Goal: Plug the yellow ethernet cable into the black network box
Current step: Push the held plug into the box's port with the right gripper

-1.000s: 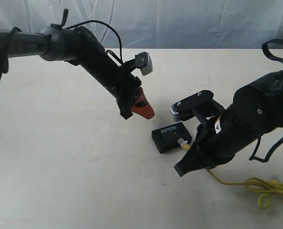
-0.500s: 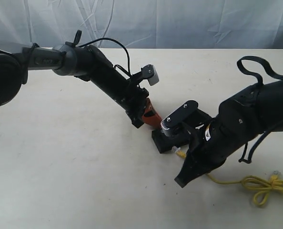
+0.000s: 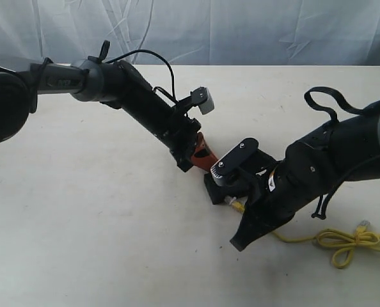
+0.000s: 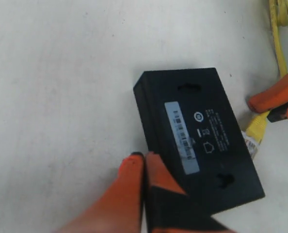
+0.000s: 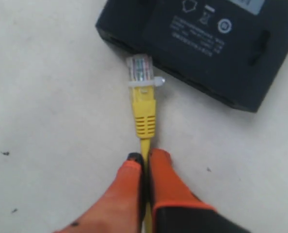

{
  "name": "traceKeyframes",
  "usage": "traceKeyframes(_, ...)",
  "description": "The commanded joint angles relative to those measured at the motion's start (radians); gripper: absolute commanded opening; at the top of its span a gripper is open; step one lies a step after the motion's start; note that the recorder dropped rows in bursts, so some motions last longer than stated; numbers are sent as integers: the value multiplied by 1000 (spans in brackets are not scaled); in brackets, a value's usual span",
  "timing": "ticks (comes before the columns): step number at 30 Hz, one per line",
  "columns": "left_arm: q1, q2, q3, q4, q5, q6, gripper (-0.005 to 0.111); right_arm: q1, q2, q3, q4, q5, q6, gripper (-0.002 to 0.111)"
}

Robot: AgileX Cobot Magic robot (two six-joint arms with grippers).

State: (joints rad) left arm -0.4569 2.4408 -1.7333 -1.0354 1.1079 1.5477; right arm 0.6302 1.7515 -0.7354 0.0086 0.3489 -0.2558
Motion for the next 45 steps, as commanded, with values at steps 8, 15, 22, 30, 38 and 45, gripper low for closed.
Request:
traceKeyframes(8, -5, -3, -5, 4, 41, -30, 0, -1, 1, 2, -67, -10, 134, -1)
traceKeyframes(15, -5, -3, -5, 4, 68, -74, 0, -1, 1, 2, -139, 7, 256, -1)
traceKeyframes(22, -5, -3, -5, 16, 84, -126, 0, -1, 1, 2, -139, 0, 342, -1)
traceKeyframes(30, -5, -3, -5, 28, 113, -132, 0, -1, 1, 2, -139, -57, 342, -1)
traceKeyframes(38, -5, -3, -5, 33, 113, -114, 0, -1, 1, 2, -177, -73, 334, -1)
traceKeyframes(45, 2, -7, -5, 61, 101, -116, 0, -1, -1, 2, -181, -67, 334, 22)
